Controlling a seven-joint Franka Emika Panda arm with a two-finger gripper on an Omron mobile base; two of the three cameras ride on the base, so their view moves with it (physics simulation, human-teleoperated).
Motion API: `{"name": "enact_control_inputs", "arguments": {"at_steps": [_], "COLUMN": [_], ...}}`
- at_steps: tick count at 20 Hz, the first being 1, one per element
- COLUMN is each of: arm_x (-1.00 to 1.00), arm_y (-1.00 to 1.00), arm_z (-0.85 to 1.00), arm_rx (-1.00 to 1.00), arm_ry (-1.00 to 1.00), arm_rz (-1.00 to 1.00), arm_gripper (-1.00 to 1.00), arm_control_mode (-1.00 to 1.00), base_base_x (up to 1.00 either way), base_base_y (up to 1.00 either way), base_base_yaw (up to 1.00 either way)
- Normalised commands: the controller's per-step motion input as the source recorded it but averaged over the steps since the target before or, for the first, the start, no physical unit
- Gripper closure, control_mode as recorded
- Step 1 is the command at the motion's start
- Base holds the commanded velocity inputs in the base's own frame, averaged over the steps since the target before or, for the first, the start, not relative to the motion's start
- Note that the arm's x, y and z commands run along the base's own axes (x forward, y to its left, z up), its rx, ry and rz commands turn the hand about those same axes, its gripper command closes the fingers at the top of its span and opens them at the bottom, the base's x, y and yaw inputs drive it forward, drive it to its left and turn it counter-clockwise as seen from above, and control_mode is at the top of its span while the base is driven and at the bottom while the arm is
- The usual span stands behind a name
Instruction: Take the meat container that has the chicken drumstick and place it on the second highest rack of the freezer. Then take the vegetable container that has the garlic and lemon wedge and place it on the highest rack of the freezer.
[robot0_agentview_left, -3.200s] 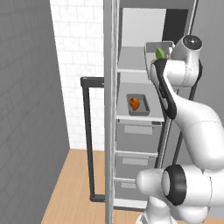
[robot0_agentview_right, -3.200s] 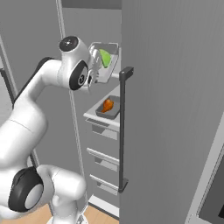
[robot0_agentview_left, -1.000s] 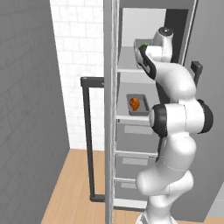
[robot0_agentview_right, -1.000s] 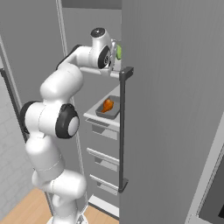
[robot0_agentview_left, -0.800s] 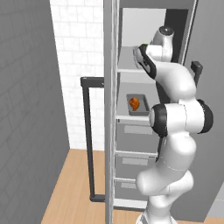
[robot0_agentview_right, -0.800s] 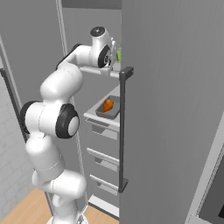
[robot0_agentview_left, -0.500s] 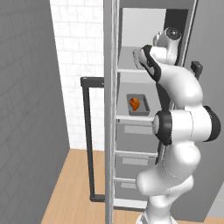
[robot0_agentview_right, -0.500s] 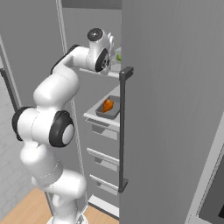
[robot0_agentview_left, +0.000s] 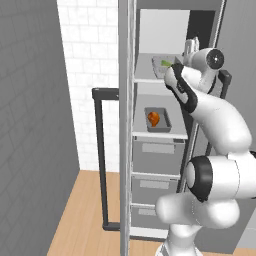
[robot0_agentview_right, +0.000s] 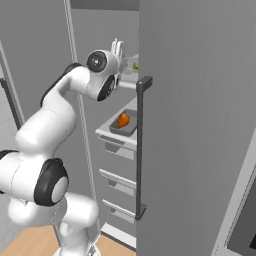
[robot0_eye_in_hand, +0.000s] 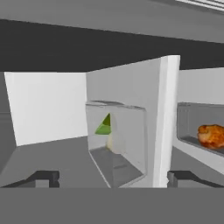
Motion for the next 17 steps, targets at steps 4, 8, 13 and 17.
{"name": "enact_control_inputs", "arguments": {"at_steps": [4,8,13,17], "arm_x": [-0.85,-0.9,-0.98,-1.0], "arm_y": [0.04,0.08,0.13,0.21], "arm_z": [0.72,0.6,0.34,0.11], "arm_rx": [-0.03,-0.01,0.0,0.0], "arm_ry": [-0.02,0.0,0.0,0.0], "arm_rz": [0.0,0.0,0.0,0.0], "arm_gripper": [-1.0,-1.0,-1.0,-1.0], "arm_control_mode": [-1.0,-1.0,-1.0,-1.0], "base_base_x": [0.0,0.0,0.0,0.0], "base_base_y": [0.0,0.0,0.0,0.0], "base_base_yaw": [0.0,0.0,0.0,0.0]}}
